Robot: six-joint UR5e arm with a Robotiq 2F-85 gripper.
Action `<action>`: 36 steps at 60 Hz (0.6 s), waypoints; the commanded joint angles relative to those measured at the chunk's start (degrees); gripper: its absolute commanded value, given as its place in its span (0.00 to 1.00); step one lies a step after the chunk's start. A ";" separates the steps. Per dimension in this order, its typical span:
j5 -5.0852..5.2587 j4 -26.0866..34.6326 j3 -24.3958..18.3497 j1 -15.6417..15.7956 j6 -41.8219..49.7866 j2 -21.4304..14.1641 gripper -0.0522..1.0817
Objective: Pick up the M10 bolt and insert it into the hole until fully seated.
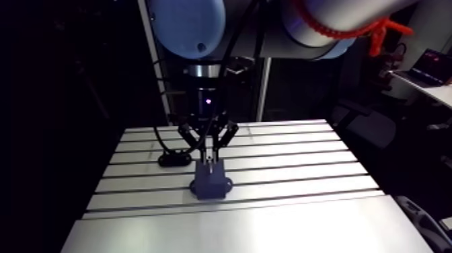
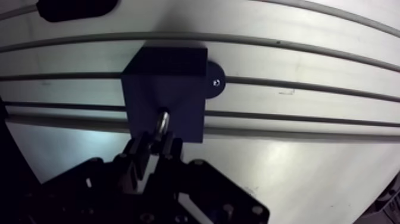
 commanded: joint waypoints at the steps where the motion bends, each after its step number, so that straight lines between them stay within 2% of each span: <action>1: 0.00 -0.53 0.01 0.00 -0.01 0.12 1.00; 36: 0.18 -1.92 0.28 0.00 -0.19 0.72 1.00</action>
